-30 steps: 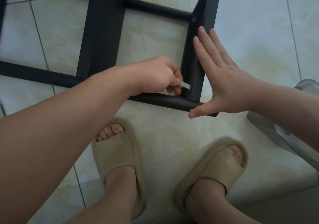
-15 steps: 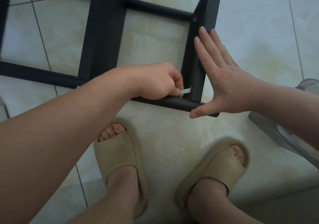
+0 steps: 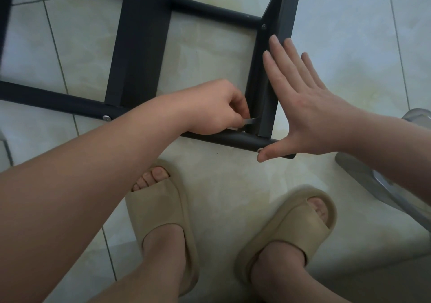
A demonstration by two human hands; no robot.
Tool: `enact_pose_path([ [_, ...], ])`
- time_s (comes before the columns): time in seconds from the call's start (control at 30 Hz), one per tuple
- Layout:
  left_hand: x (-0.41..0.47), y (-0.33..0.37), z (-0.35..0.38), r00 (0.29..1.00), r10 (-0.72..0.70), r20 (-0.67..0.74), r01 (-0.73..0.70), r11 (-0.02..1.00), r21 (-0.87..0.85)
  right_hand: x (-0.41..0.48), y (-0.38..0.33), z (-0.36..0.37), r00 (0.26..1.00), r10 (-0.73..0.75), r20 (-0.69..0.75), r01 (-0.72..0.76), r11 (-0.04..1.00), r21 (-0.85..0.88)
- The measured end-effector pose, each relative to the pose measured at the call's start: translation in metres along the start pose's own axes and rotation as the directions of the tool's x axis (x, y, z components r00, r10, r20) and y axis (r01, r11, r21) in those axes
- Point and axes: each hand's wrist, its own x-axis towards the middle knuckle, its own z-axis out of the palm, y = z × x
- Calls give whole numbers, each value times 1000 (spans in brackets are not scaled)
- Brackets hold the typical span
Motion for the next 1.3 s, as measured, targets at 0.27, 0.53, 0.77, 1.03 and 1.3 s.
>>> enact_pose_path([
  [0.27,-1,2,1,1000,17,-21,-18,997,-81,18,1,-8,996,-81,-21,80,994,-78],
  [0.53,1,-2,-3,1000,14,-21,-18,981,-192,19,3,-6,994,-101,-44,95,989,-112],
  [0.77,3,-5,-8,1000,-15,-9,11,935,-353,20,1,-6,995,-91,-42,87,993,-85],
  [1.03,11,0,-7,987,-115,112,159,789,-594,19,0,-8,996,-87,-23,85,994,-66],
  [1.3,16,5,0,979,-199,48,178,707,-685,19,0,-7,996,-80,-35,78,995,-55],
])
